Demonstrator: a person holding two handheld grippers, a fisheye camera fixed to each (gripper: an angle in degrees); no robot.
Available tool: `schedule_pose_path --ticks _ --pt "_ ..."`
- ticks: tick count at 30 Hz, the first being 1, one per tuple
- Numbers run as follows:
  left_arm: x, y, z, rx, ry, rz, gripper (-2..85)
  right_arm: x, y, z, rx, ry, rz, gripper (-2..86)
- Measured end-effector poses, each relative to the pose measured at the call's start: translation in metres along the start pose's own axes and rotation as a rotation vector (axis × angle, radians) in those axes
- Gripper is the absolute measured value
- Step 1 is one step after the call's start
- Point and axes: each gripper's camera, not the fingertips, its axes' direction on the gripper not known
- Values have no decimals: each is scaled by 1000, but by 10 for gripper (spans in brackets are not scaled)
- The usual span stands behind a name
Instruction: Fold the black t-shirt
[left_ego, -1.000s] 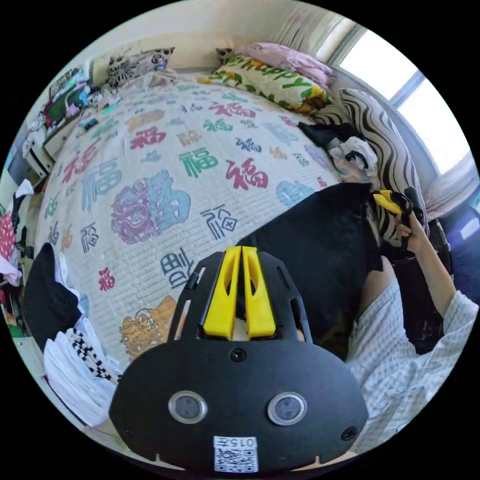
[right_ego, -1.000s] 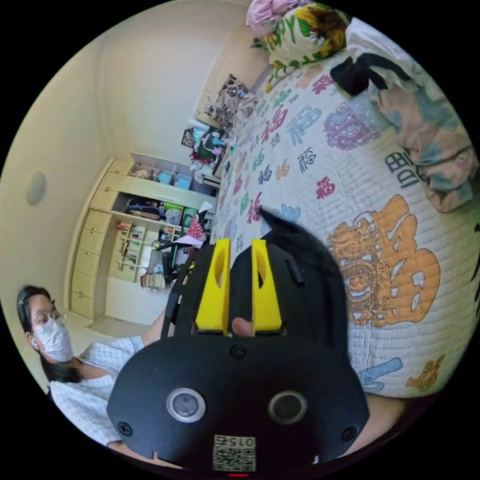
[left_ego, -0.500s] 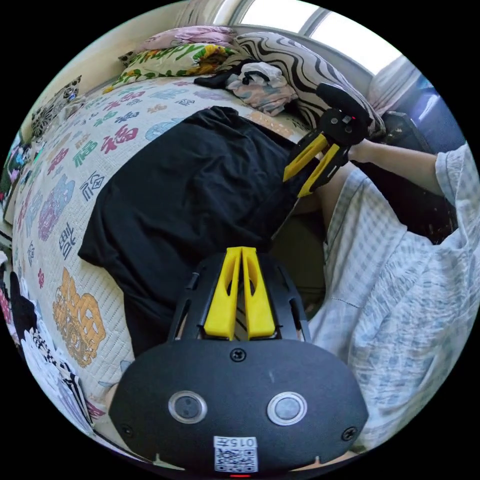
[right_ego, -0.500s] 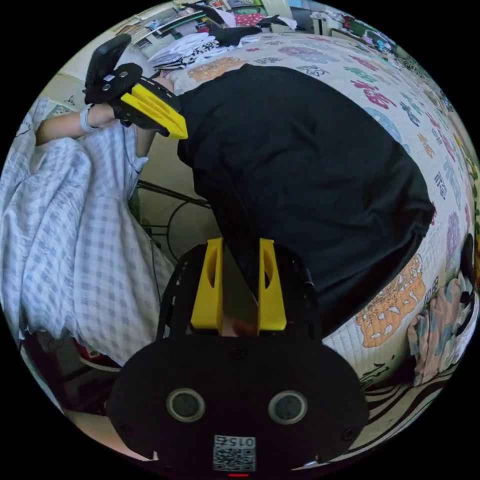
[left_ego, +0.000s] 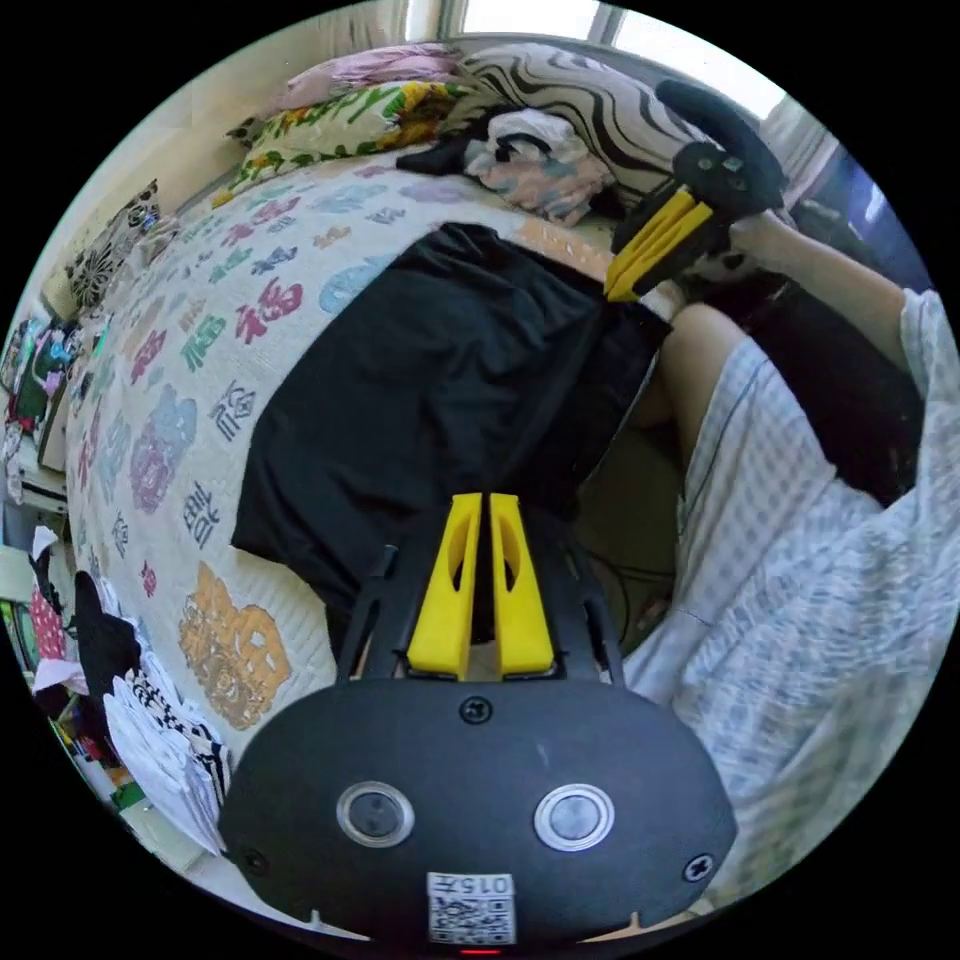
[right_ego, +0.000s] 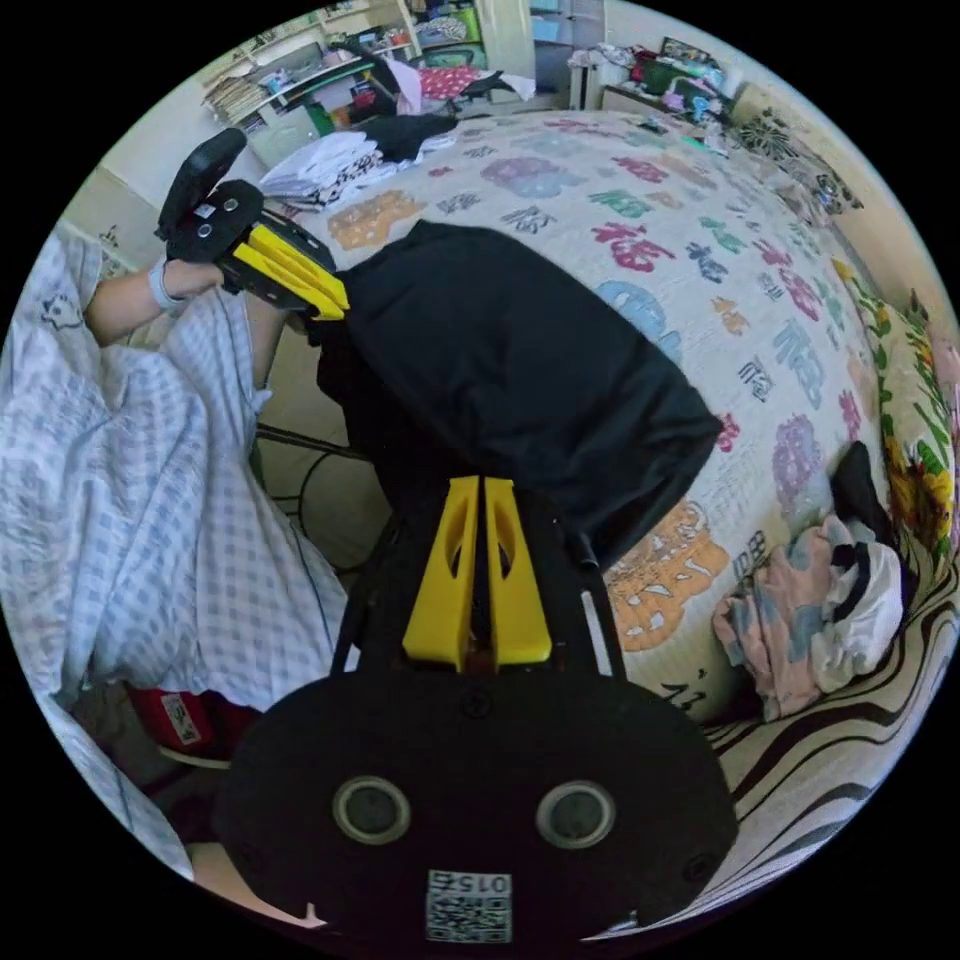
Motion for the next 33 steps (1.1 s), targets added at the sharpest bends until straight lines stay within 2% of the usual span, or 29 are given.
schedule_pose_path --ticks 3,5,7,9,10,13,16,18,20,23,26,29,31,33 --pt "-66 -21 -60 146 -37 -43 7 45 -11 -64 123 38 59 2" --pt "-133 -65 -96 237 -175 -23 8 85 -32 -103 206 64 72 4" --pt "-187 -110 -111 283 -299 -33 10 146 -82 -146 283 200 115 11" --pt "-243 -153 -115 307 -402 -113 13 196 -125 -164 312 290 186 22" --pt "-278 -172 -113 310 -420 -218 16 230 -146 -169 340 290 260 33" --pt "-327 -169 -105 320 -267 -377 24 288 -150 -157 333 98 409 58" --pt "-318 -111 -93 313 -149 -387 39 286 -90 -134 342 -35 374 82" --pt "-302 -62 -75 251 -67 -418 56 273 -39 -110 262 -62 391 95" --pt "-278 5 -46 140 95 -512 77 257 20 -83 189 -108 468 104" --pt "-251 64 -17 -34 273 -639 89 233 110 -43 93 -275 645 111" --pt "-235 84 -10 -59 406 -683 91 215 161 -27 79 -364 760 111" --pt "-238 71 -8 -126 350 -650 60 210 162 -12 37 -448 731 84" --pt "-245 69 -13 -152 303 -641 33 216 157 -9 -17 -350 750 23" --pt "-254 72 -22 -144 356 -630 16 221 157 -14 -36 -342 733 2"
